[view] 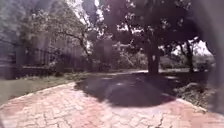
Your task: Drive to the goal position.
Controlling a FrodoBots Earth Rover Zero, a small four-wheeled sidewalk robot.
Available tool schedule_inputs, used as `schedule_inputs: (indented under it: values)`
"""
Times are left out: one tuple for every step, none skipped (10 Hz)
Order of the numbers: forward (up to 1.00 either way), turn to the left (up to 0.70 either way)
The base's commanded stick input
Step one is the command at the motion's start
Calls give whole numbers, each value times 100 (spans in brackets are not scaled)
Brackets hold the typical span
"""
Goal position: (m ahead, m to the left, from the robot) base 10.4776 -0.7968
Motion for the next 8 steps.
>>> schedule_inputs:
  values:
    - [70,0]
    - [70,0]
    - [70,0]
    - [70,0]
    - [70,0]
    - [70,0]
    - [70,0]
    - [70,0]
